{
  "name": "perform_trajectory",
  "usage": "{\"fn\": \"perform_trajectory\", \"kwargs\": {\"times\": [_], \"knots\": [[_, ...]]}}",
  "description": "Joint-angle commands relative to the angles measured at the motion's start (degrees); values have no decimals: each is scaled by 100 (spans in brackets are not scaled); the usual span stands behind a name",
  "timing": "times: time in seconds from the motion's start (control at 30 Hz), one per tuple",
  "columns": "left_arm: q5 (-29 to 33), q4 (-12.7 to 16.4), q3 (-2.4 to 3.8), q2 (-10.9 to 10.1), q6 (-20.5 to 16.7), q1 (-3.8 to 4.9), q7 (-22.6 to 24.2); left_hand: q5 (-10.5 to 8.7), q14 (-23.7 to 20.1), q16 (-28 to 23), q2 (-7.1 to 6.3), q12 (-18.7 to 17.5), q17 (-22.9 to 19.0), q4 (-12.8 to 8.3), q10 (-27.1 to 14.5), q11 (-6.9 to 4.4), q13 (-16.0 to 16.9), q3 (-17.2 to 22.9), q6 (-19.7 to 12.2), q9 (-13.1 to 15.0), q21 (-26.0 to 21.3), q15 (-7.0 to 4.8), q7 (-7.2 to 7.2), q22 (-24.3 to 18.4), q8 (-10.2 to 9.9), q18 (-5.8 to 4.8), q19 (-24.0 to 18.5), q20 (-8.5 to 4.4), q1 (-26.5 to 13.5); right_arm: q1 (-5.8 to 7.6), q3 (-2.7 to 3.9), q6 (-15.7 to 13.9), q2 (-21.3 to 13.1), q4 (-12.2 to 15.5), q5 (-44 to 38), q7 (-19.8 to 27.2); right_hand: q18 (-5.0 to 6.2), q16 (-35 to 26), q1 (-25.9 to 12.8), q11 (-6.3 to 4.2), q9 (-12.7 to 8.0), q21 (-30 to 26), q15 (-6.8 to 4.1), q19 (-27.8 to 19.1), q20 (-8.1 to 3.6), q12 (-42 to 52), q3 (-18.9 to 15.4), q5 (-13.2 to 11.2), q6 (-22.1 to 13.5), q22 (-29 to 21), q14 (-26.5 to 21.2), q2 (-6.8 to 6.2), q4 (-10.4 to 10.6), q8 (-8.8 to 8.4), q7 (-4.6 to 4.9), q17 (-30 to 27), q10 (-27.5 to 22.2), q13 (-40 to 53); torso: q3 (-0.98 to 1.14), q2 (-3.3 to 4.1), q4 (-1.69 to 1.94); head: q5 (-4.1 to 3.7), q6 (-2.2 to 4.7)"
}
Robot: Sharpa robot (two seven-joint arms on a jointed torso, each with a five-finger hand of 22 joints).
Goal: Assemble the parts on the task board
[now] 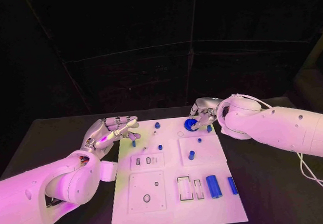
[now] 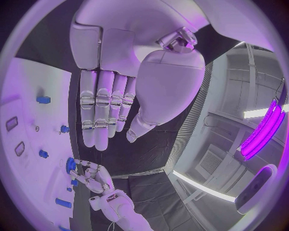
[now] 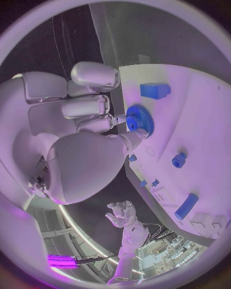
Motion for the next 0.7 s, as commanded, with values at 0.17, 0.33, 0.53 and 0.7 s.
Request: {"fn": "perform_trajectory", "kwargs": {"times": [0.17, 0.33, 0.53, 0.7], "knots": [[-46, 3, 1, 1, 89, 6, 20, -7, -53, 26, 29, -23, 11, -2, -18, 11, -7, 33, -7, -2, 32, 5, 29, 7, -29, 18, -41, -8, 1, 0, -4, -387, 28, 11, -305, 1, -64, 34, 47, -118, 40, 86, -84, 94, -57, 124, 408, -414, 555, 114, 434, 331, -89, 195, -139, 597, 146, 381, -4, 0, 5, -11, -9], [-46, 6, 1, -3, 91, 6, 20, -7, -53, 26, 29, -23, 11, -2, -18, 11, -7, 33, -7, -2, 32, 5, 29, 7, -29, 18, -41, -8, 1, -3, -4, -864, 27, 71, -517, 38, -86, 43, 52, -198, 13, 133, -165, 153, -142, 200, 751, -503, 794, 218, 441, 433, -190, 186, -224, 624, 238, 517, -4, -1, 0, -10, -14], [-46, 11, 1, -17, 90, 6, 20, -7, -53, 26, 29, -23, 11, -2, -18, 11, -7, 33, -7, -2, 32, 5, 29, 7, -29, 18, -41, -8, 1, -5, -4, -1159, -28, 344, -601, 84, -97, 43, -143, -215, -24, 160, -178, 178, -169, 223, 1157, -486, 896, 270, 443, 345, -292, 67, -241, 629, 284, 587, -6, -7, 5, -4, -16], [-46, 21, 1, -37, 86, 6, 20, -7, -53, 26, 29, -23, 11, -2, -18, 11, -7, 33, -7, -2, 32, 5, 29, 7, -29, 18, -41, -8, 1, -5, -4, -1273, -74, 707, -619, 47, -98, 38, -248, -213, -28, 164, -178, 178, -167, 214, 1292, -483, 917, 275, 442, 284, -317, 14, -235, 622, 284, 590, -8, -5, 13, 17, 3]]}}
